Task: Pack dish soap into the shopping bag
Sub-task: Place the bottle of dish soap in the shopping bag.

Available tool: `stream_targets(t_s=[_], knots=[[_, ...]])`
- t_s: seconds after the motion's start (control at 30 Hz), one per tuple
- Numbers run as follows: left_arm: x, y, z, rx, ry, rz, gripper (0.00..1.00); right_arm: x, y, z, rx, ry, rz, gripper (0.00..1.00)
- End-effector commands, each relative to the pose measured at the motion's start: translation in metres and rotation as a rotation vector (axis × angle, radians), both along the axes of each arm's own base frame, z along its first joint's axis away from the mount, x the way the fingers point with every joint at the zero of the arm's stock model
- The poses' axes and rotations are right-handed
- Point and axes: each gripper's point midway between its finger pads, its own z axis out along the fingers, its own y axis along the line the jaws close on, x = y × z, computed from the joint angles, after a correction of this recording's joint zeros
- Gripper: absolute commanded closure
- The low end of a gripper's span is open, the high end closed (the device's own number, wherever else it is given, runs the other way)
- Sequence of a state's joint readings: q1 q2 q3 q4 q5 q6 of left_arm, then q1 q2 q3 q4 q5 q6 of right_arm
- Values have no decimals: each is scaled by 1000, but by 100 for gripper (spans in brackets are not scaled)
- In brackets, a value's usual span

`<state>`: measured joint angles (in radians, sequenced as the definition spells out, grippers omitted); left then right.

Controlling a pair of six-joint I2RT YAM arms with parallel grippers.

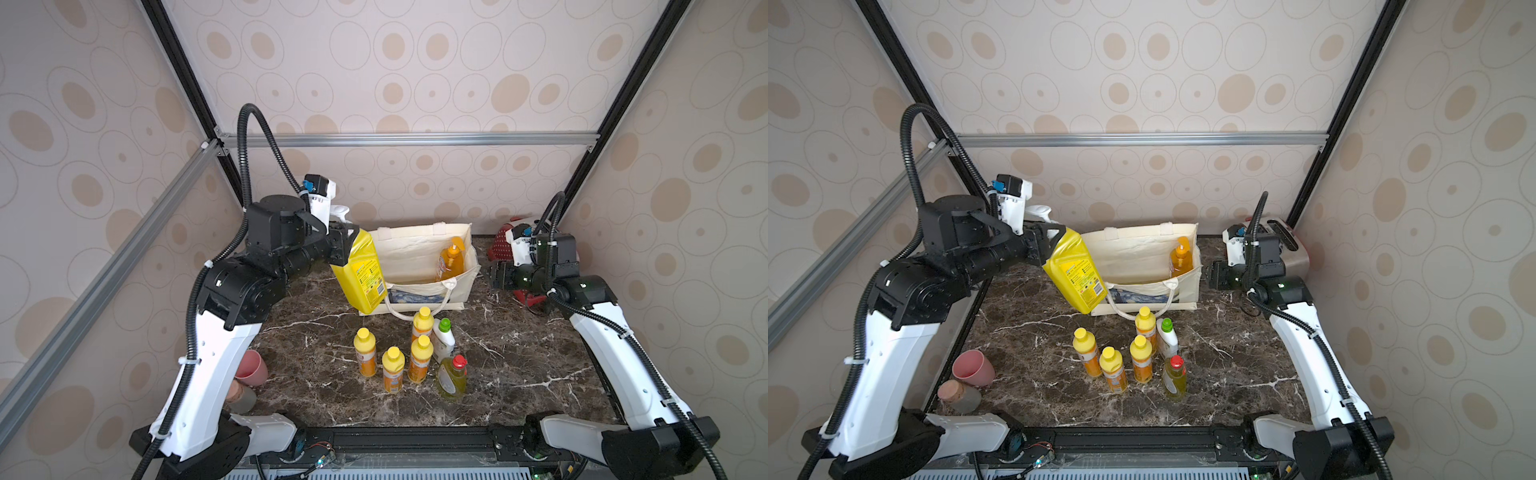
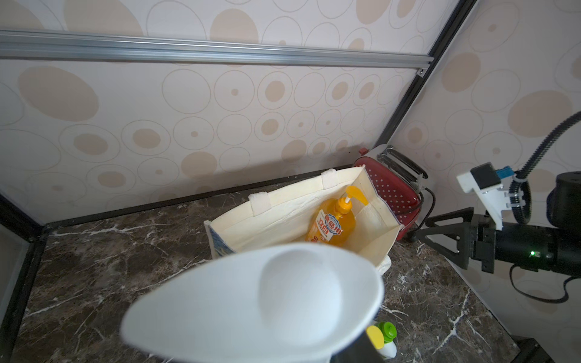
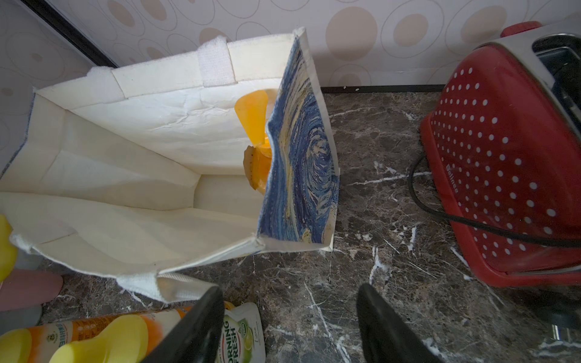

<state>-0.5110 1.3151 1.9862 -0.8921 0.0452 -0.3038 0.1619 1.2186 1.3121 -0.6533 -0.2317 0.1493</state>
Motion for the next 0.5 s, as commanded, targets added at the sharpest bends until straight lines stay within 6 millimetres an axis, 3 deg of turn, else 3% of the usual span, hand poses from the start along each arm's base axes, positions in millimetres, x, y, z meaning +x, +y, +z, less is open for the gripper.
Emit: stream_targets(t_s=[0.0, 0.3, 0.47], knots=[[-34, 10, 158, -326, -449, -42, 100, 2, -3, -4, -1, 9, -5, 31], [-21, -6, 189, -400, -497, -94, 100, 5, -3, -9, -5, 26, -7, 31], [-11, -11, 191, -396, -509, -85, 100, 7, -2, -13, -4, 39, -3, 31]])
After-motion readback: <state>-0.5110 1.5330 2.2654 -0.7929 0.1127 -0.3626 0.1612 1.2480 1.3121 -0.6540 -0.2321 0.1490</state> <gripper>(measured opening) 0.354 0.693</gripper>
